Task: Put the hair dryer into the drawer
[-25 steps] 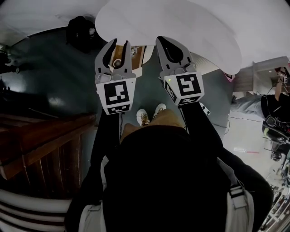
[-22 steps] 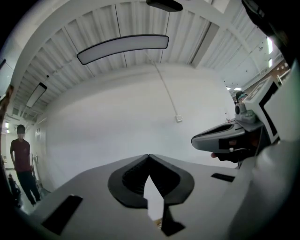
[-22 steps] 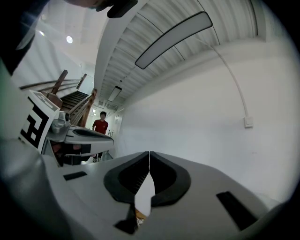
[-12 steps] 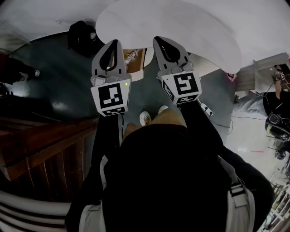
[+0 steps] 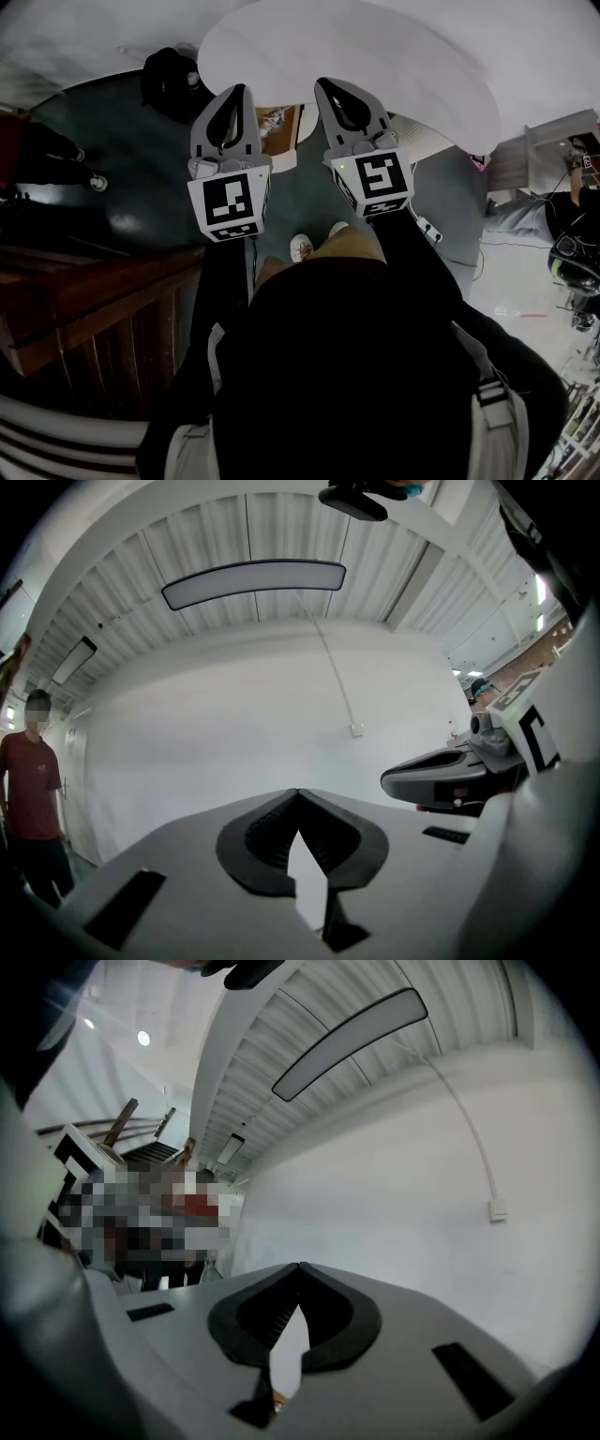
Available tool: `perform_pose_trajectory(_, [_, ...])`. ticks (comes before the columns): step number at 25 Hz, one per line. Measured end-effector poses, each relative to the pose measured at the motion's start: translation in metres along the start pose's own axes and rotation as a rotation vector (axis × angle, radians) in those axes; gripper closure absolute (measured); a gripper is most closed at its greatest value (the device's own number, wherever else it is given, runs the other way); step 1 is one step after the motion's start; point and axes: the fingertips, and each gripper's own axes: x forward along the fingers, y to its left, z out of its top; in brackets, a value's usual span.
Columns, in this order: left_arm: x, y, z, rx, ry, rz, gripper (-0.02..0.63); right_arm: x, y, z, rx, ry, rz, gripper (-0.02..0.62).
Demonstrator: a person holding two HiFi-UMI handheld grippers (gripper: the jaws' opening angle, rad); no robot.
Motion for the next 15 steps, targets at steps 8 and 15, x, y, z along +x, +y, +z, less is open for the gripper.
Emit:
perform_pose_trajectory(8, [0.004, -0.005, -0.002, -0.003, 0.015, -0.010, 0.592, -0.001, -0.006, 0.000, 0.012, -0.005, -0.004, 0.569])
perform_pose_trajectory(15, [0.013, -0.010, -0.008, -0.006, 0.026, -0.021, 0.592, 0.000, -0.012, -0.007, 0.013, 0.001, -0.004, 0.569])
